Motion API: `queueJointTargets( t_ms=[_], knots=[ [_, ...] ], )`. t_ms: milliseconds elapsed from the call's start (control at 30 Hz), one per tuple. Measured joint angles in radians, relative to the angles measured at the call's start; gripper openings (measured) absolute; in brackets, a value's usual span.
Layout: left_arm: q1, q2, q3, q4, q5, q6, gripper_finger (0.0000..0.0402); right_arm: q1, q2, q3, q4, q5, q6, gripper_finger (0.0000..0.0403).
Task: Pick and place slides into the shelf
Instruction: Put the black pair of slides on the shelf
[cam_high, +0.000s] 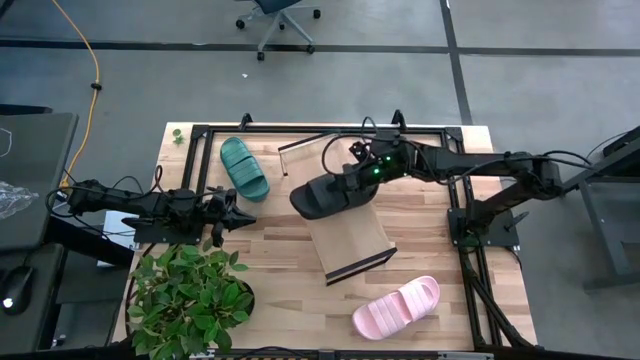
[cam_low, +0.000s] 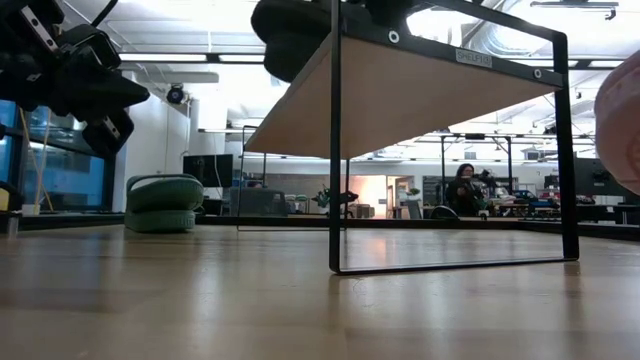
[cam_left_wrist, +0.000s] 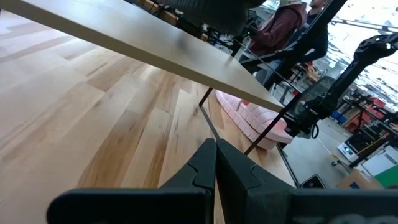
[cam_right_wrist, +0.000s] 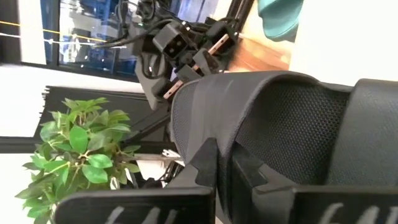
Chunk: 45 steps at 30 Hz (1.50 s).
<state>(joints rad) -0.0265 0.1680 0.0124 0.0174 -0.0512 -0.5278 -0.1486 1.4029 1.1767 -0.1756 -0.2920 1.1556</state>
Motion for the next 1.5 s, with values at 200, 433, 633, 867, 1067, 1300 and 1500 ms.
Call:
queueJointTargets(
  t_ms=[200,433,633,867,1067,1300,1500],
  knots=[
    [0.0,0.0,0.0,-0.001,0.007,0.001,0.0001,0.008,0.0,0.0,-0.025,0.008,-0.001,0.0],
    [0.0,0.0,0.0,-0.002,0.008,0.004,0.0001,0.008,0.019,0.0,-0.031,0.011,-0.012,0.0],
    [0.0,0.0,0.0,-0.003,0.011,0.004,0.0001,0.008,0.05,0.0,-0.03,0.005,-0.031,0.0],
    [0.0,0.0,0.0,-0.004,0.019,0.0,0.0001,0.008,0.051,0.0,-0.026,0.018,-0.046,0.0],
    [0.0,0.0,0.0,-0.004,0.019,0.0,0.0001,0.008,0.051,0.0,-0.023,0.003,-0.038,0.0],
    [0.0,0.0,0.0,-0.004,0.019,0.0,0.0001,0.008,0.051,0.0,-0.023,0.002,-0.04,0.0],
    [0.0,0.0,0.0,-0.004,0.019,-0.001,0.0001,0.007,0.051,0.0,-0.023,0.002,-0.05,0.0017]
  ],
)
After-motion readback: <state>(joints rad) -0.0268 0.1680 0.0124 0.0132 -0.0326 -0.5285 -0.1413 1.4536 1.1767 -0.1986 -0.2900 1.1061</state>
